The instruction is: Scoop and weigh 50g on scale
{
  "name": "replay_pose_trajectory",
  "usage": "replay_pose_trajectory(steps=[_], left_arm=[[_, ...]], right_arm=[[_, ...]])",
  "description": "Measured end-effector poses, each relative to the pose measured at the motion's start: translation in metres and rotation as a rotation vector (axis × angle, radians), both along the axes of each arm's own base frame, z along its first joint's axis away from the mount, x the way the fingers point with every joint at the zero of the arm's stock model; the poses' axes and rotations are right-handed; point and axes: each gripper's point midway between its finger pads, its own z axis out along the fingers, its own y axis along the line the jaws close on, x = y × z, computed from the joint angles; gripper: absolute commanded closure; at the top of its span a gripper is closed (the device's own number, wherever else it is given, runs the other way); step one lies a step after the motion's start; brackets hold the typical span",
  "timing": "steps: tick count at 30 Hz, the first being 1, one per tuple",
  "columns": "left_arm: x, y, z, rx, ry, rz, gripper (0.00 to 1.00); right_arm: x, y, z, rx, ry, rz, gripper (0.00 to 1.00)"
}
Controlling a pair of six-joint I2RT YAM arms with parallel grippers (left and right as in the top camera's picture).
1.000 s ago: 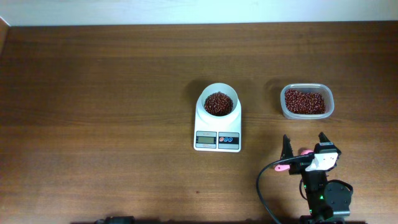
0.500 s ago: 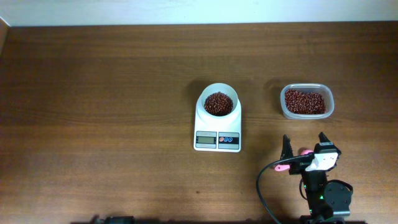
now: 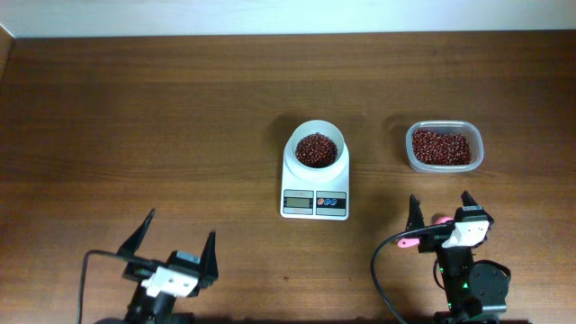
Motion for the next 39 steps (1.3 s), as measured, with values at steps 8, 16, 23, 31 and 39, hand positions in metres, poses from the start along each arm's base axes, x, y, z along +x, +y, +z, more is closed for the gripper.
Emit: replay_pose_trajectory(steps=[8,16,23,31,39], left_arm=[[0.040,0.011,-0.025,-0.115,-0.050,0.066,0.01],[0.065,0.021,-0.065,-0.177,-0.061,0.117,0.01],[0.074,0.021,-0.090,-0.179,-0.050,0.120,0.01],[0.077,0.022,-0.111,-0.178,-0.018,0.129,0.01],[0.077,0.022,-0.118,-0.176,0.010,0.133,0.01]], right_arm=[[0.000,0.000,0.000,0.000,0.000,0.000,0.01],[0.000,0.000,0.000,0.000,0.000,0.000,0.01],[0.000,0.000,0.000,0.000,0.000,0.000,0.01],[0.000,0.000,0.000,0.000,0.000,0.000,0.01],[0.000,0.000,0.000,0.000,0.000,0.000,0.01]])
